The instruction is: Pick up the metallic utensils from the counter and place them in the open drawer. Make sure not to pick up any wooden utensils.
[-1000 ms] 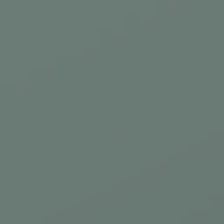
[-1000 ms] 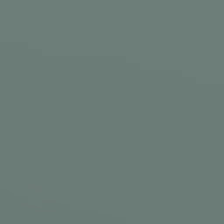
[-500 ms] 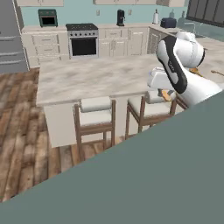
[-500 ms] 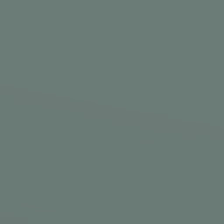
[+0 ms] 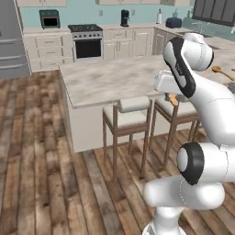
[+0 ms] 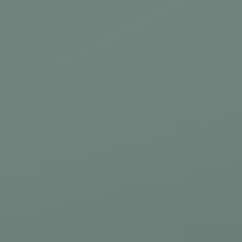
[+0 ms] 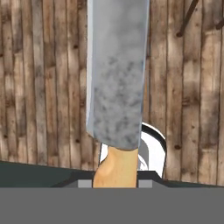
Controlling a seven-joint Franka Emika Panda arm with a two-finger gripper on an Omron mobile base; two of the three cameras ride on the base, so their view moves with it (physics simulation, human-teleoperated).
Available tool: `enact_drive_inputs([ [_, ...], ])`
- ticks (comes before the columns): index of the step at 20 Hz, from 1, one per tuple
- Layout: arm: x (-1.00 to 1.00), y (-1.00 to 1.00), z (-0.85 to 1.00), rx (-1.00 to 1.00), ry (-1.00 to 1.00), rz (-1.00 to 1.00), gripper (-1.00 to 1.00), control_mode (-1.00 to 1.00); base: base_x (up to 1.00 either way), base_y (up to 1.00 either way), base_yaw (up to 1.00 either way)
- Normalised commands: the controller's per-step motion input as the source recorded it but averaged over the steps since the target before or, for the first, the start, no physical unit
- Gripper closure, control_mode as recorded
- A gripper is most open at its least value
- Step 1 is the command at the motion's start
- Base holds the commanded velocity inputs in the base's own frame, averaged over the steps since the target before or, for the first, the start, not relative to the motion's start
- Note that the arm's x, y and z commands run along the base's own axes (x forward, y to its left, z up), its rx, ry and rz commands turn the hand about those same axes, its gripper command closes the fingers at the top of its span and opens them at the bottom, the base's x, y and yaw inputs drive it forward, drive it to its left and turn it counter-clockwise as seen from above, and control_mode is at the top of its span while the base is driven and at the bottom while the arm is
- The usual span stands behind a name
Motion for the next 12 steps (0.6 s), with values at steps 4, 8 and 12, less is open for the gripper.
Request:
enact_drive_inputs([
  [4,0.00,0.00,0.00,0.00,0.00,0.00,1.00,1.00,0.15,1.00,-0.27],
  [8,0.00,0.00,0.00,0.00,0.00,0.00,1.00,1.00,0.27,1.00,-0.29],
  [12,0.00,0.00,0.00,0.00,0.00,0.00,1.00,1.00,0.36,1.00,-0.33],
])
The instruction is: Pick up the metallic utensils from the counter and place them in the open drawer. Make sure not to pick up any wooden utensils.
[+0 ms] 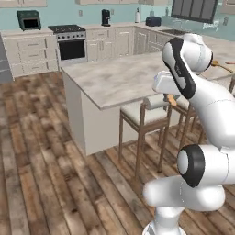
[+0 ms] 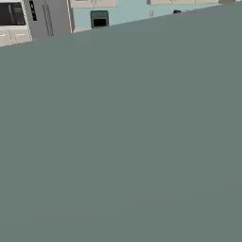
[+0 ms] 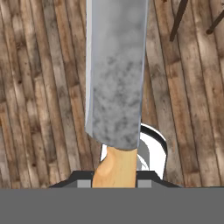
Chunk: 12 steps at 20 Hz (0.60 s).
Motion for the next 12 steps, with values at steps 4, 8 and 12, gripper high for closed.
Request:
enact_drive_inputs([
  [4,0.00,0.00,0.00,0.00,0.00,0.00,1.00,1.00,0.51,1.00,-0.36],
  [8,0.00,0.00,0.00,0.00,0.00,0.00,1.00,1.00,0.60,1.00,-0.37],
  [12,0.00,0.00,0.00,0.00,0.00,0.00,1.00,1.00,0.57,1.00,-0.38],
])
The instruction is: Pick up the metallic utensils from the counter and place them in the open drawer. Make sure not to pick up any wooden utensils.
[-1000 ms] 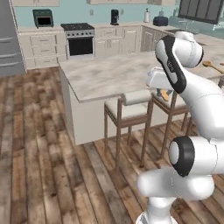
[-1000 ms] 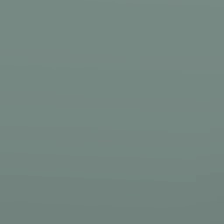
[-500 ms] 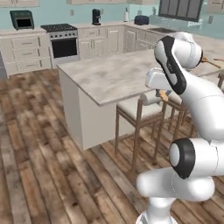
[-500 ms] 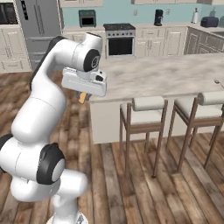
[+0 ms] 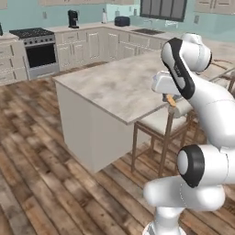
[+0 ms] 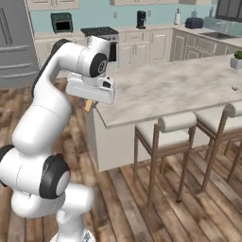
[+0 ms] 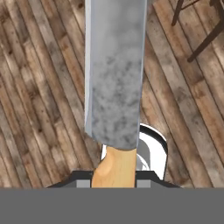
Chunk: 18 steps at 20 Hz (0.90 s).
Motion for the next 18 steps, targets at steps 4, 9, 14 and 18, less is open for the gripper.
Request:
enact_drive_inputs([
  [4,0.00,0.00,0.00,0.00,0.00,0.00,1.00,1.00,0.46,1.00,-0.38],
  [9,0.00,0.00,0.00,0.00,0.00,0.00,1.00,1.00,0.29,1.00,-0.38],
  [14,0.00,0.00,0.00,0.00,0.00,0.00,1.00,1.00,0.07,1.00,-0.37],
  [18,0.00,0.00,0.00,0.00,0.00,0.00,1.00,1.00,0.00,1.00,-0.36],
])
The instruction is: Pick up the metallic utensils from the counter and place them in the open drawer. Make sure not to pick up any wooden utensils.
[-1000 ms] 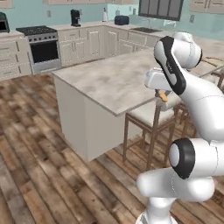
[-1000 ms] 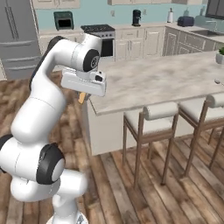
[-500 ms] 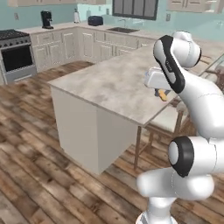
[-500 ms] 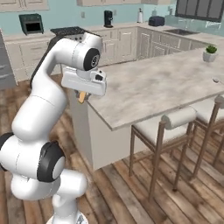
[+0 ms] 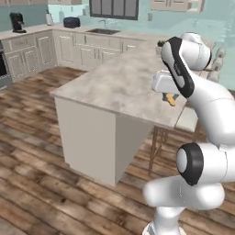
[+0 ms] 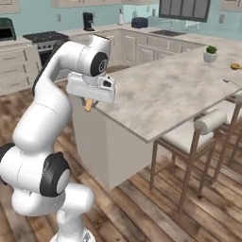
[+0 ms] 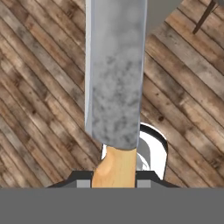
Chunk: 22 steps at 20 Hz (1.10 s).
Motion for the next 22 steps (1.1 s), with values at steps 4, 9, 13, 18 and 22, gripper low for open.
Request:
enact_drive_inputs([
  [4,0.00,0.00,0.00,0.00,0.00,0.00,1.00,1.00,0.00,1.00,-0.37],
  [9,0.00,0.00,0.00,0.00,0.00,0.00,1.00,1.00,0.00,1.00,-0.38],
  [13,0.00,0.00,0.00,0.00,0.00,0.00,1.00,1.00,0.00,1.00,-0.41],
  [18,0.00,0.00,0.00,0.00,0.00,0.00,1.00,1.00,0.12,1.00,-0.43],
  [22,0.00,0.00,0.00,0.00,0.00,0.00,1.00,1.00,0.24,1.00,-0.43],
])
